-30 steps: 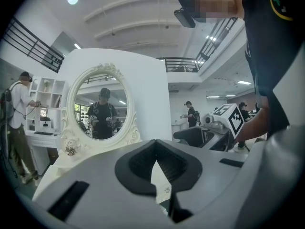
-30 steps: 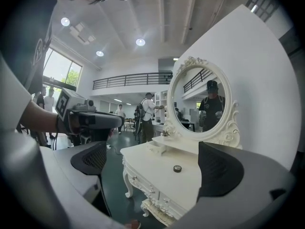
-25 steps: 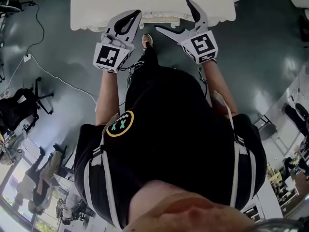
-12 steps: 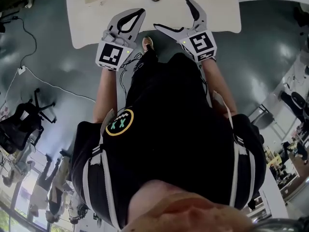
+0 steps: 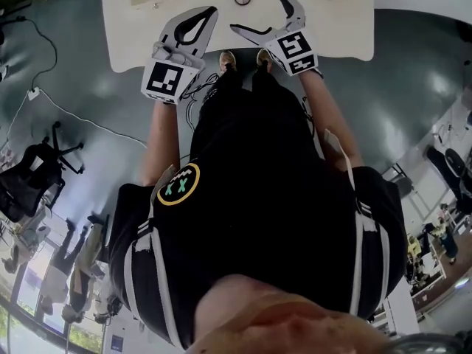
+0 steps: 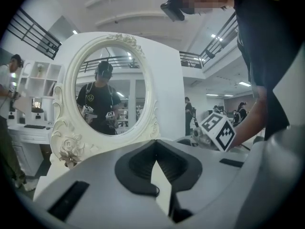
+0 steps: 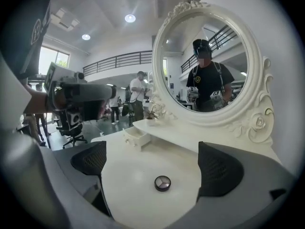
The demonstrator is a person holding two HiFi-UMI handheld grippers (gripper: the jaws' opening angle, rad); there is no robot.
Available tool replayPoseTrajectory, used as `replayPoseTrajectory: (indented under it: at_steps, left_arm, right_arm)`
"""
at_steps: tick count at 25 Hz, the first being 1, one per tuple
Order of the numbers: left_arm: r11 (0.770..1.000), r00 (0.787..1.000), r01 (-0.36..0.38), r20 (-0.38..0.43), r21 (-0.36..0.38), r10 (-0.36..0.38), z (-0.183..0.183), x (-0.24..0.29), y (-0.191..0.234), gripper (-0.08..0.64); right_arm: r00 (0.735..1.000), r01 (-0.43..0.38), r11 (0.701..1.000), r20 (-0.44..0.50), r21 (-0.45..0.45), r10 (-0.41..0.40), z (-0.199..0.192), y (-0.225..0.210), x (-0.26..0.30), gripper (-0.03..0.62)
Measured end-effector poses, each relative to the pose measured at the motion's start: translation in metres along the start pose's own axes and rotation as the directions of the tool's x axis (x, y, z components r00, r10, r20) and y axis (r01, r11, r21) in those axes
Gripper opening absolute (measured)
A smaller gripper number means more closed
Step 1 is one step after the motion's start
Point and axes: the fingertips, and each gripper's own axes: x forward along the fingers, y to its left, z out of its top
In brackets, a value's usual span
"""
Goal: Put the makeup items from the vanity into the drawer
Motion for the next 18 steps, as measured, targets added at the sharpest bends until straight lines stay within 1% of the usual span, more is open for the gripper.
replayPoseTrajectory:
  at_steps: [4,8,10,14,18]
  left_arm:
    - [1.0,1.0,-0.016,-0.017,0.003,0.016,0.004,0.011,0.0,0.018]
    - [0.999,0.999,-0.031,-0.027,0.01,0.031,0.009,0.011,0.004,0.018]
    - [0.999,0.998,-0.048,-0.034,0.0,0.048,0.007,0.01,0.006,0.018]
    - [0.997,0.996,-0.08,-0.049,-0.022,0.079,0.003,0.009,0.008,0.018]
    - [0.998,0.997,-0.065,-0.042,-0.005,0.065,0.007,0.011,0.008,0.018]
  right_arm:
    - [0.998,-0.017,1.0,-0.054,0.01,0.018,-0.035,-0.021,0.033,0.599]
    - [0.992,-0.024,1.0,-0.122,0.009,0.025,-0.065,-0.031,0.065,0.598]
    - [0.988,-0.024,1.0,-0.154,0.009,0.025,-0.08,-0.036,0.077,0.598]
    - [0.974,-0.036,0.999,-0.221,0.021,0.039,-0.106,-0.041,0.094,0.598]
    - [0.956,-0.039,0.999,-0.29,0.031,0.046,-0.126,-0.044,0.104,0.598]
